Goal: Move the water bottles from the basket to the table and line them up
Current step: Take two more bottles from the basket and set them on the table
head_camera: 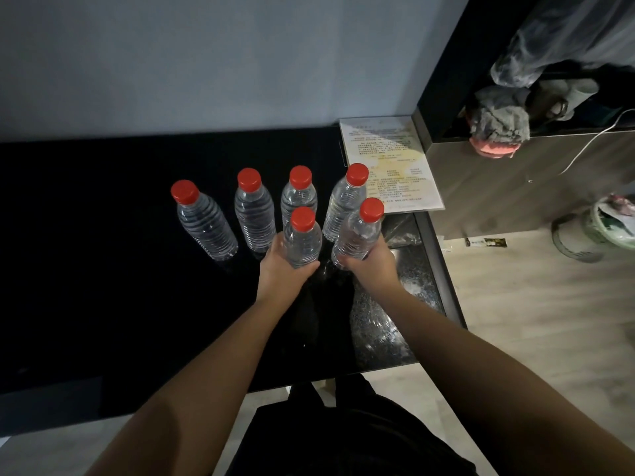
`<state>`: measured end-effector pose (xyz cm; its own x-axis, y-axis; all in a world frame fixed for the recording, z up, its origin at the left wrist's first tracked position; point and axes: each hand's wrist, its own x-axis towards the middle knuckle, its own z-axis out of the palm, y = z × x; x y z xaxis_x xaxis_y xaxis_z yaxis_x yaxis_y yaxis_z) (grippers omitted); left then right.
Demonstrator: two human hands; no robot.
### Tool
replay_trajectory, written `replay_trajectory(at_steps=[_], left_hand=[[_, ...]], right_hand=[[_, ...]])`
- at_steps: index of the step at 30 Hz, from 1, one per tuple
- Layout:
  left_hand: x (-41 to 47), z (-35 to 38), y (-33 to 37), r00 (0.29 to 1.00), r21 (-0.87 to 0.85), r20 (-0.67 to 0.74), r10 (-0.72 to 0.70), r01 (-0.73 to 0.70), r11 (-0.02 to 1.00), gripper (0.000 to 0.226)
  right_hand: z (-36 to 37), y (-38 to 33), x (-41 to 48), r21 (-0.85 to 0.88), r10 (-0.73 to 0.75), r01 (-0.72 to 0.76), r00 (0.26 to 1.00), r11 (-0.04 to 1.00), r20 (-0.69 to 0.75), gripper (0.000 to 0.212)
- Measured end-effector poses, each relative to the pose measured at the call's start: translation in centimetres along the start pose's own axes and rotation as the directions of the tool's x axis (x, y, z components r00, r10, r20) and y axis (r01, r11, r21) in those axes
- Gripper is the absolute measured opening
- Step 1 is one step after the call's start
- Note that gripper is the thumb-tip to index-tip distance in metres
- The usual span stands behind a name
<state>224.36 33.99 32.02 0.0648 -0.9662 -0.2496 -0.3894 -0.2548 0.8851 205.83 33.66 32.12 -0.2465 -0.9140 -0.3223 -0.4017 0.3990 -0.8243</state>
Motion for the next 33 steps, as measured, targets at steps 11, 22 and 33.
replay_trajectory(at_steps=[11, 22, 33], left_hand=[[0.1, 0.5, -0.9, 0.999, 0.045, 0.033, 0.002, -0.004, 0.999, 0.084], [0.5, 1.1, -1.0, 1.000, 0.104, 0.018, -0.004, 0.002, 0.995, 0.072], [-1.7, -0.4, -3.9, 0.995, 0.264, 0.080, -0.050, 0.027, 0.964, 0.072]], right_hand=[[0.3, 0.9, 0.0, 0.050, -0.018, 0.016, 0.999, 0.999, 0.031, 0.067], [0.4, 2.0, 0.8, -0.057, 0.022, -0.018, 0.998, 0.998, 0.066, 0.064], [-1.3, 4.6, -2.2, -0.215, 0.029, -0.024, 0.999, 0.976, 0.021, 0.092]])
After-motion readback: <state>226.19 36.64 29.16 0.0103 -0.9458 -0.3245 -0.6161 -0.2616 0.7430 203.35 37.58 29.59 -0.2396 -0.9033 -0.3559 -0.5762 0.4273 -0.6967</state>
